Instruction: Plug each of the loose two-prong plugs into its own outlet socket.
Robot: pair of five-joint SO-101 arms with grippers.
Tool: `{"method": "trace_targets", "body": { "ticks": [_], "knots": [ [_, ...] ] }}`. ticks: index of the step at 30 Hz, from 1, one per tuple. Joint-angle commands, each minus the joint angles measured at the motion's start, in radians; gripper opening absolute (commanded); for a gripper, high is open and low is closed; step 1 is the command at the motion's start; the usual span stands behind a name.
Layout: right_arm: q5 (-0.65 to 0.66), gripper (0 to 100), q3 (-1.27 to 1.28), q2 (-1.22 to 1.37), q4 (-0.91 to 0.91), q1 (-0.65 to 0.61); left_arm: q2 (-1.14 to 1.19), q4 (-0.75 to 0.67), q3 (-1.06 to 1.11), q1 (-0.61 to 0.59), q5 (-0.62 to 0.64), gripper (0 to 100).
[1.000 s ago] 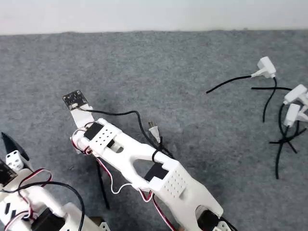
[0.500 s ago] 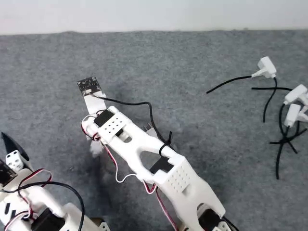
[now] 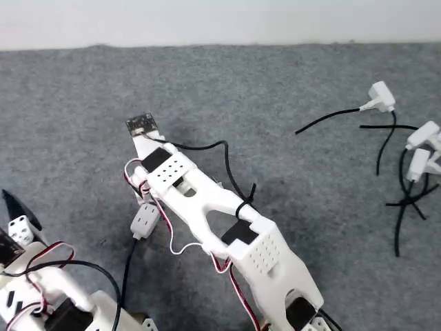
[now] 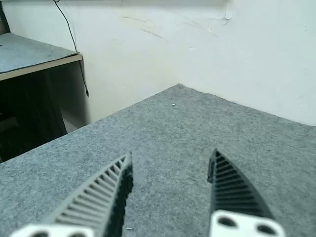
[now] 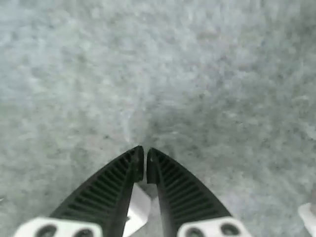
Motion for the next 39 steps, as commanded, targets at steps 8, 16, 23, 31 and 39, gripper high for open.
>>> {"method": "trace_targets", "body": {
  "ticks": [8, 16, 23, 31, 39],
  "knots": [
    [-0.025, 42.6, -0.02, -0.183, 0.058, -0.097, -0.017, 0.005, -0.018, 0.0, 0.015, 25],
    [-0.282, 35.8, -0.02, -0.217, 0.099, -0.145, -0.017, -0.017, 0.005, 0.0, 0.015, 25],
    [-0.419, 35.9, -0.02, -0.222, 0.105, -0.193, -0.017, -0.038, 0.013, -0.002, 0.015, 25],
    [-0.529, 35.7, 0.003, -0.199, 0.105, -0.189, -0.017, -0.04, 0.013, -0.006, 0.015, 25],
    [-0.568, 35.7, 0.0, -0.047, 0.097, -0.189, -0.017, -0.04, 0.013, -0.006, 0.014, 25]
  ]
}}
